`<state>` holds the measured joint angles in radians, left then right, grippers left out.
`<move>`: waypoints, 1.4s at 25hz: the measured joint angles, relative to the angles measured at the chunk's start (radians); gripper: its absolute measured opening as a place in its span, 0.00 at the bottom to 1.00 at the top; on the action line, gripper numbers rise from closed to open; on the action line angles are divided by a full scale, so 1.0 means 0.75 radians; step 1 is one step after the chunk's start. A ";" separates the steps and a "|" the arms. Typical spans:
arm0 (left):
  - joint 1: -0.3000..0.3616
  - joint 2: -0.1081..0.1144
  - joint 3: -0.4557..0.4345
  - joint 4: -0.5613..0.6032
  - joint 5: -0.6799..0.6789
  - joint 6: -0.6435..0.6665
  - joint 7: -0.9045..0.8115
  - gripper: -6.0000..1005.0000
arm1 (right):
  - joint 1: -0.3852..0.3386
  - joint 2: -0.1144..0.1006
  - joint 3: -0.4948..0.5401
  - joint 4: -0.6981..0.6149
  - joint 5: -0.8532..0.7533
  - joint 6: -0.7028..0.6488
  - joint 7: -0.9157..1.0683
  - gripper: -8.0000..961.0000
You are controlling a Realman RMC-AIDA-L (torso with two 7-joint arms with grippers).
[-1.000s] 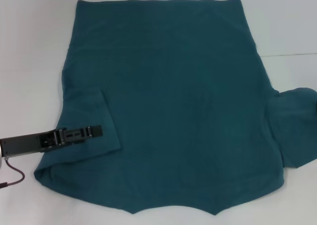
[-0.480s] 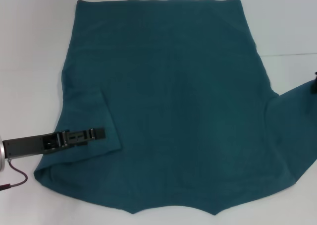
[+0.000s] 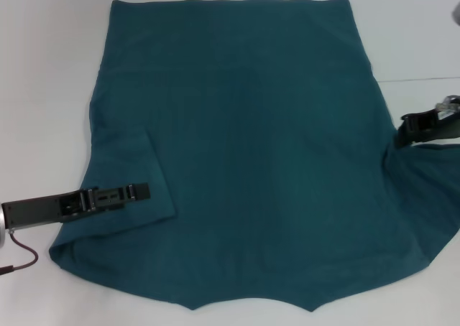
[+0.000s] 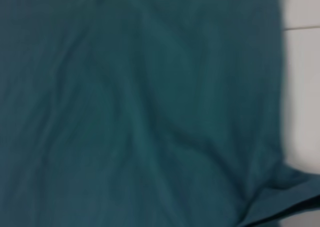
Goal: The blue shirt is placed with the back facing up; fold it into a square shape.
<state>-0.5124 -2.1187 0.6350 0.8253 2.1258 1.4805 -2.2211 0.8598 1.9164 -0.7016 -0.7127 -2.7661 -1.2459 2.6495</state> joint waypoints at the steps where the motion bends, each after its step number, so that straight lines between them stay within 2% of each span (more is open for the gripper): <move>1: 0.000 0.000 0.000 0.000 0.000 -0.004 0.000 0.87 | 0.007 0.006 -0.018 -0.001 0.009 -0.005 0.000 0.02; 10: 0.000 0.000 0.000 0.000 0.005 -0.023 0.000 0.87 | 0.085 0.048 -0.123 0.008 0.020 0.002 -0.006 0.02; 24: 0.000 0.000 0.000 0.000 0.005 -0.049 -0.002 0.87 | 0.119 0.087 -0.132 0.024 0.021 0.073 0.039 0.01; 31: 0.000 0.000 0.000 0.000 0.004 -0.054 -0.002 0.87 | 0.124 0.092 -0.134 0.035 0.062 0.069 0.018 0.01; 35: 0.000 0.001 0.000 -0.006 0.007 -0.062 -0.002 0.87 | 0.108 0.081 -0.126 0.036 0.164 0.065 -0.009 0.01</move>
<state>-0.5123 -2.1182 0.6350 0.8206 2.1310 1.4337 -2.2228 0.9409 1.9769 -0.7961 -0.6858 -2.6430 -1.1972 2.6430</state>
